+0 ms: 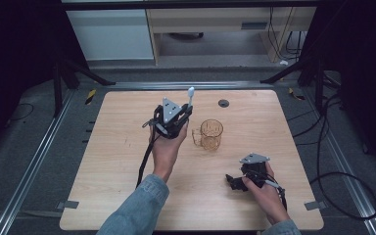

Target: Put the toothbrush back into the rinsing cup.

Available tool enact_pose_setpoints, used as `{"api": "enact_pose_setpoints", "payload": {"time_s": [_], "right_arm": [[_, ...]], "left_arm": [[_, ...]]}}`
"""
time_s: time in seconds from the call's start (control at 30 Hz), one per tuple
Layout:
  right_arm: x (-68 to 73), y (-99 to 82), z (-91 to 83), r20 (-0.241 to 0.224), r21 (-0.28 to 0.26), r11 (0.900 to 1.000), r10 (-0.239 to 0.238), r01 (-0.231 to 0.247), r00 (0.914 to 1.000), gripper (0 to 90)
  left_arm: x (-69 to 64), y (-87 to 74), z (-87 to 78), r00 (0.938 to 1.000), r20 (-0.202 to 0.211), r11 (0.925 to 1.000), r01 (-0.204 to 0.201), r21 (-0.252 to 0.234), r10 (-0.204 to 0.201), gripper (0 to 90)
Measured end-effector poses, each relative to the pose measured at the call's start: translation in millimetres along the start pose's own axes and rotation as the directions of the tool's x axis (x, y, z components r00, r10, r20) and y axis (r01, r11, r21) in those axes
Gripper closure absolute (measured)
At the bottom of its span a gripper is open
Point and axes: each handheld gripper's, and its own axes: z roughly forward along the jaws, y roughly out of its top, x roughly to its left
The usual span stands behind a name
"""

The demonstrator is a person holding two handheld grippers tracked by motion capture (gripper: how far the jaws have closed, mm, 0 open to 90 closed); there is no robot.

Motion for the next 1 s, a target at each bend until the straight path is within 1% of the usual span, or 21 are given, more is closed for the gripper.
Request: {"api": "enact_pose_setpoints", "payload": {"time_s": [0.13, 0.23, 0.43, 0.5, 0.7, 0.73, 0.83, 1.0], "right_arm": [[-0.1, 0.0, 0.0, 0.0, 0.0, 1.0, 0.0, 0.0, 1.0, 0.7], [-0.1, 0.0, 0.0, 0.0, 0.0, 1.0, 0.0, 0.0, 1.0, 0.7], [-0.1, 0.0, 0.0, 0.002, 0.0, 1.0, 0.0, 0.0, 1.0, 0.6], [-0.1, 0.0, 0.0, 0.002, 0.0, 1.0, -0.001, 0.001, 1.0, 0.7], [-0.2, -0.1, -0.1, 0.001, 0.0, 1.0, -0.004, 0.004, 1.0, 0.8], [0.2, -0.1, -0.5, -0.004, 0.002, 1.0, -0.001, 0.001, 1.0, 0.8], [0.0, -0.5, -0.9, -0.009, -0.001, 1.0, -0.007, 0.007, 0.9999, 0.8], [0.0, -0.6, -1.0, -0.01, -0.001, 1.0, -0.008, 0.008, 0.9999, 0.8]], "left_arm": [[-2.8, -1.9, 1.4, 0.9999, 0.0, 0.9997, 0.011, -0.02, -0.011, 78.8], [-4.8, -2.6, 3.1, 0.9999, -0.001, 0.9996, 0.011, -0.027, -0.011, 78.8], [-8.9, -4.1, 3.8, 0.9997, -0.005, 0.998, 0.022, -0.059, -0.022, 78.8], [-10.2, -5.3, 4.5, 0.9999, -0.005, 0.9978, 0.014, -0.064, -0.015, 78.8], [-13.9, -6.5, 5.1, 0.9995, -0.004, 0.9964, 0.031, -0.079, -0.031, 78.8], [-15.9, -5.1, 2.4, 0.9996, -0.007, 0.9947, 0.026, -0.1, -0.027, 78.8], [-16.5, -3.9, 0.4, 0.9993, -0.001, 0.9924, 0.037, -0.118, -0.037, 78.8], [-14.7, -4.6, 2.5, 0.9993, 0.002, 0.993, 0.037, -0.112, -0.037, 78.8]]}}
